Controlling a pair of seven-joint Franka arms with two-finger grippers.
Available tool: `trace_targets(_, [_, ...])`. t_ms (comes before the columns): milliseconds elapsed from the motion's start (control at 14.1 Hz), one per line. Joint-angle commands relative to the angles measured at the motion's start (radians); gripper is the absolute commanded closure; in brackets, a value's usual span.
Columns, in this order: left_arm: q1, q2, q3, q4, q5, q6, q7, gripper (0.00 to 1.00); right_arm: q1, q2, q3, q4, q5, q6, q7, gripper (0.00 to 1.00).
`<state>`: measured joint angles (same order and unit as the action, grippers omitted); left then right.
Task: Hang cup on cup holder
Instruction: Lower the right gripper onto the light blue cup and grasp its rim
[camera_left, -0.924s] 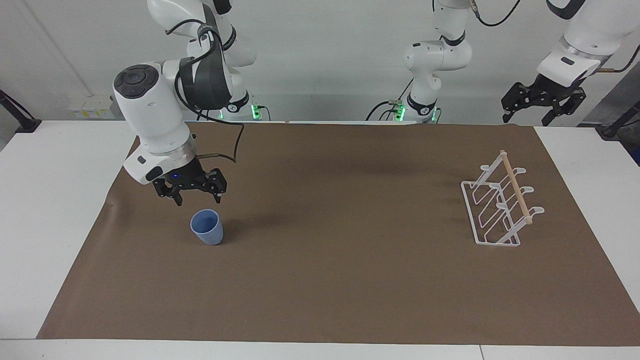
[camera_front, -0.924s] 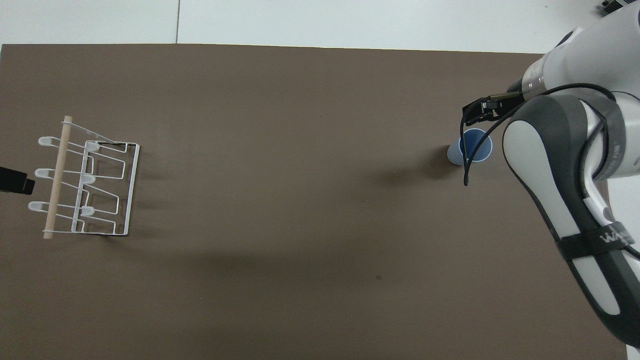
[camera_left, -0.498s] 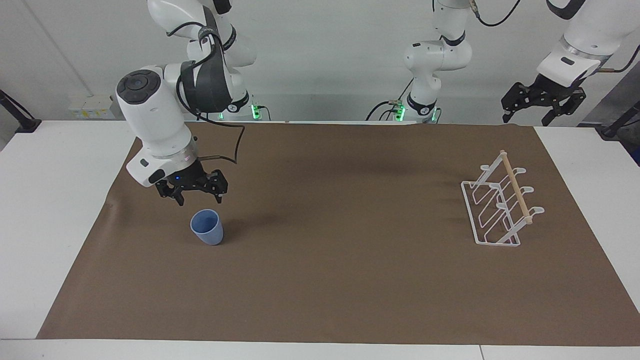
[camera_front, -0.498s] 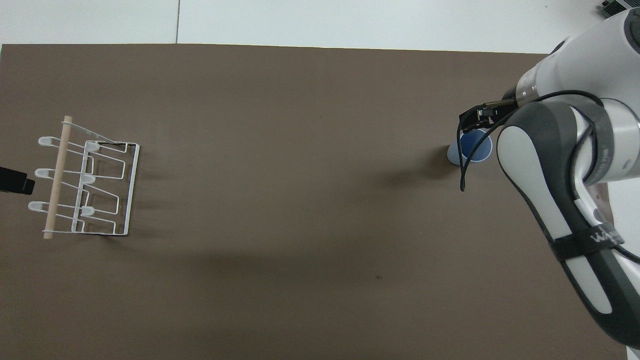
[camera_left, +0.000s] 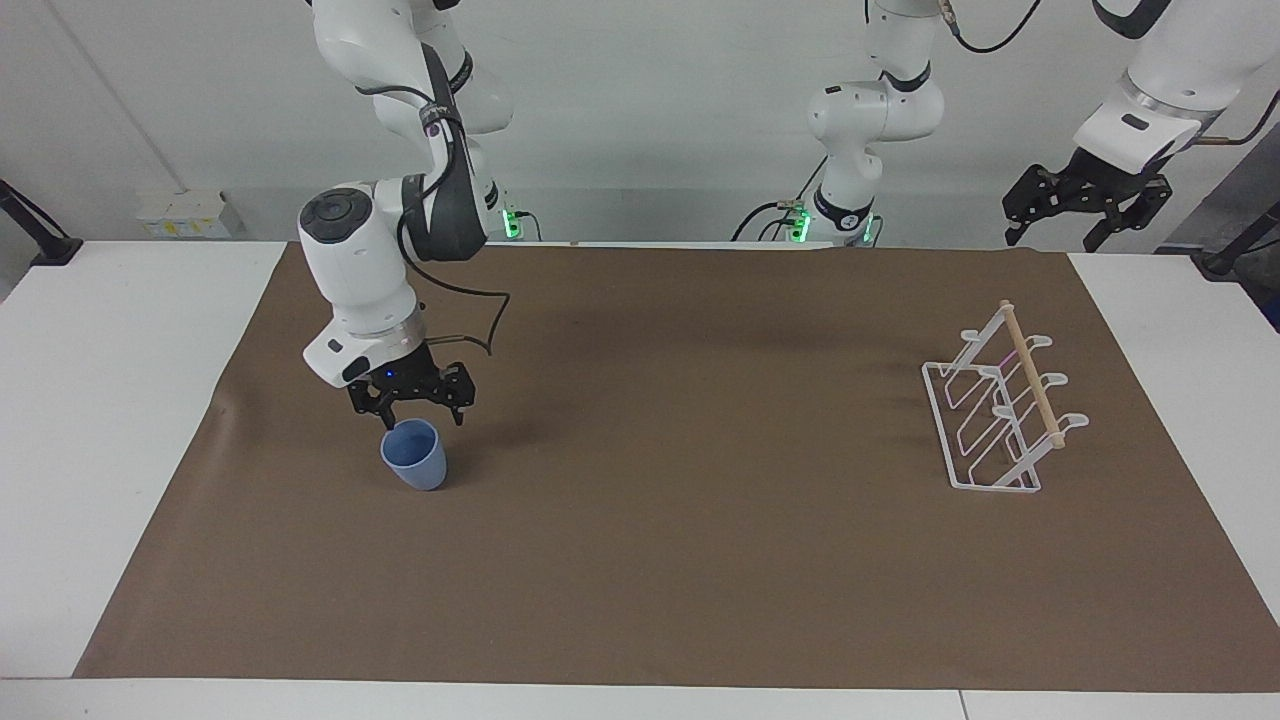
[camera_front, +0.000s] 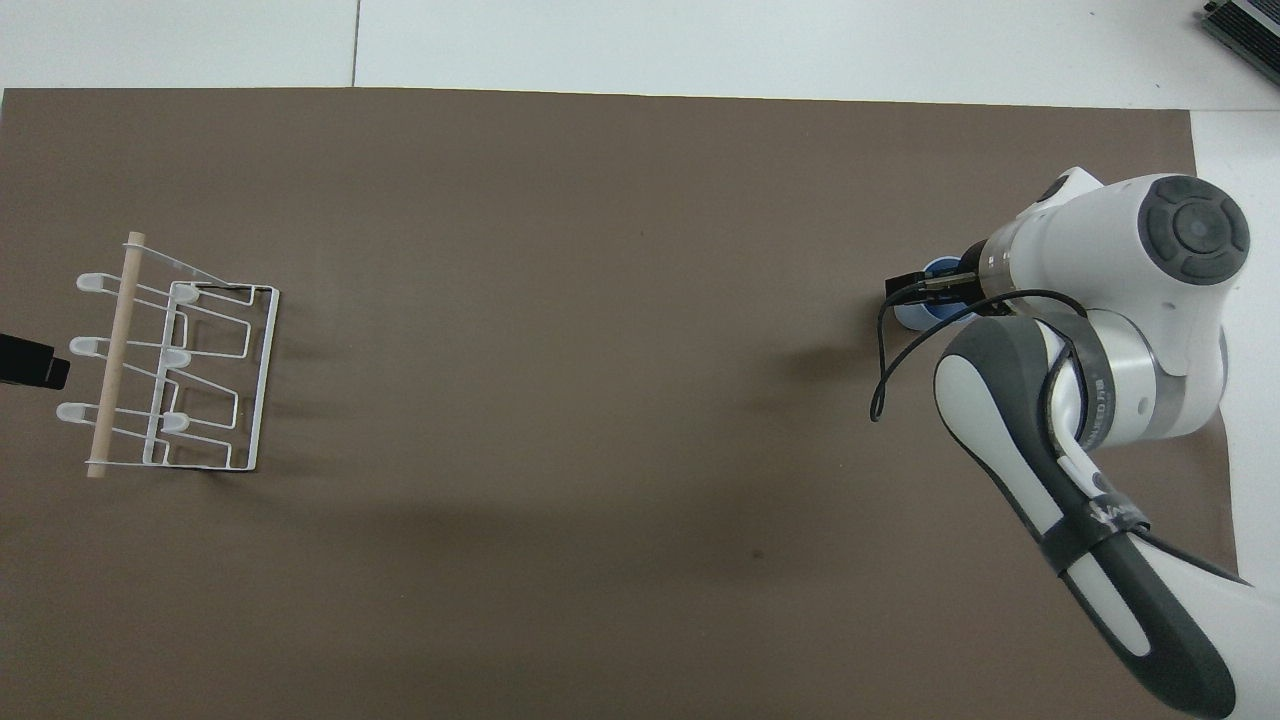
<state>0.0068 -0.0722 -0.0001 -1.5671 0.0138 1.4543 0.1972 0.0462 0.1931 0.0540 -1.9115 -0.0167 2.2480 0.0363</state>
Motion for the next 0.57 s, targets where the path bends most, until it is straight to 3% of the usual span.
trace_targets(0, [0.001, -0.017, -0.001, -0.010, 0.020, -0.011, -0.009, 0.00, -0.009, -0.006, 0.006, -0.044, 0.014, 0.039, 0.020, 0.00])
trace_targets(284, [0.001, -0.015, -0.001, -0.010, 0.020, -0.011, -0.009, 0.00, -0.011, -0.004, 0.006, -0.144, 0.014, 0.186, 0.082, 0.00])
trace_targets(498, [0.002, -0.015, -0.001, -0.010, 0.020, -0.011, -0.009, 0.00, -0.011, 0.009, 0.007, -0.147, 0.014, 0.203, 0.099, 0.00])
